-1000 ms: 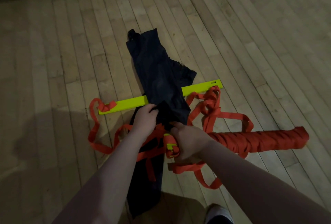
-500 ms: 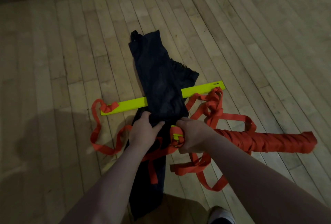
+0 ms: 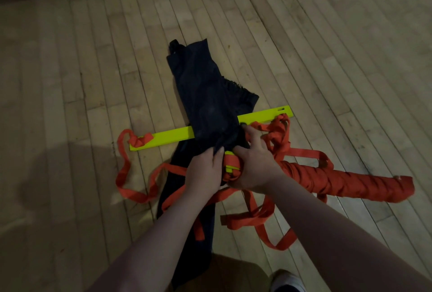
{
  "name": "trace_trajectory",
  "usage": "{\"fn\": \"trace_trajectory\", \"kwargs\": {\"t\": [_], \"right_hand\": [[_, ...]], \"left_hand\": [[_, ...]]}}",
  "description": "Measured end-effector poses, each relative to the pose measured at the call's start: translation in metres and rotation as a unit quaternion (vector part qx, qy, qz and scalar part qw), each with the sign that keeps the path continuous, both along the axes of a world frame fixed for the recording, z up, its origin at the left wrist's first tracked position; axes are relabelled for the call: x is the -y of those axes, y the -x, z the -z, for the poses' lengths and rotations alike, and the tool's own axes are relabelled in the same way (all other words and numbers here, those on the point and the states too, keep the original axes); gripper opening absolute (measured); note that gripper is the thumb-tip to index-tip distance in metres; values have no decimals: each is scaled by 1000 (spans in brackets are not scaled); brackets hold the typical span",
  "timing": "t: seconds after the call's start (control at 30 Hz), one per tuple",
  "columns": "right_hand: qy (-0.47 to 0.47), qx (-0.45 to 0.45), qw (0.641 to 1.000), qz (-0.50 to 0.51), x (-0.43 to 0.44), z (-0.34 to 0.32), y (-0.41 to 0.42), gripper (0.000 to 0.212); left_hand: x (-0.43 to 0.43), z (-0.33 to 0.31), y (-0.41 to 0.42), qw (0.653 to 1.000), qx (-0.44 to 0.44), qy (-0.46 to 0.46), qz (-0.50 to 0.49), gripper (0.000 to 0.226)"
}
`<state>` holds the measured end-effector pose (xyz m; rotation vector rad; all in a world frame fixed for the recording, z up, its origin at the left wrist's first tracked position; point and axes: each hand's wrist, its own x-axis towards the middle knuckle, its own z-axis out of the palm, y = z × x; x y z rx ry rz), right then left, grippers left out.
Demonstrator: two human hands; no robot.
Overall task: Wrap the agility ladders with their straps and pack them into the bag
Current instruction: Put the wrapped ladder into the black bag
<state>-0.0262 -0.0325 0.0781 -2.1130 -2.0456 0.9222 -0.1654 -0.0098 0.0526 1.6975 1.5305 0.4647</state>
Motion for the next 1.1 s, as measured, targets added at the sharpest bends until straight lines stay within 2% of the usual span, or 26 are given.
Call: {"fn": "trace_trajectory", "kwargs": {"t": [0.07,0.13,0.27,0.4,0.5,0.57,0.6,0.63,0.67,0.7,0.73,0.77,0.8,0.87,0.9,0.97,1.03,1.1], "right_hand": [[9,13,1000,-5,0,1,1,68],[20,15,1000,-4,-1,2,2,75],[11,66,997,33,-6,2,4,82],[-73,100,988,95,-8,4,6,58],[-77,99,987,98,-10,8,5,48],[-60,89,991,81,-10,11,6,44],[-54,85,992,78,-8,12,7,42],[-54,82,992,79,-8,12,8,39],[-54,81,992,86,-8,11,8,38],[-51,80,991,96,-9,10,8,38],[-53,80,990,106,-10,7,8,38],[-59,78,989,115,-12,7,7,38],[-68,78,987,120,-13,7,6,37],[-76,103,987,96,-14,10,8,38],[-82,133,985,67,-13,13,11,38],[-93,161,982,28,-13,17,15,36],[-79,122,989,2,-16,21,11,44],[-59,48,997,-31,-15,23,0,69]], "left_hand": [[-4,-3,2,999,11,-25,18,33],[-5,-5,3,996,18,-60,64,37],[1,-6,6,974,-43,-194,109,45],[8,-4,0,905,-51,-396,147,31],[11,9,-1,892,-42,-423,157,26],[23,13,0,916,-36,-368,156,16],[29,11,-1,948,-9,-293,126,12],[34,8,-4,980,44,-180,74,9],[37,4,-8,990,126,-56,-6,11],[36,-2,-14,969,213,55,-112,16],[34,-7,-20,927,269,142,-221,24],[28,-11,-25,888,288,204,-295,32],[22,-16,-30,872,273,252,-319,41],[11,-27,-38,865,239,338,-283,55],[7,-30,-41,850,253,375,-272,54],[2,-30,-43,812,300,408,-291,48],[0,-27,-42,778,350,393,-345,34],[0,-21,-41,792,337,356,-364,29]]}}
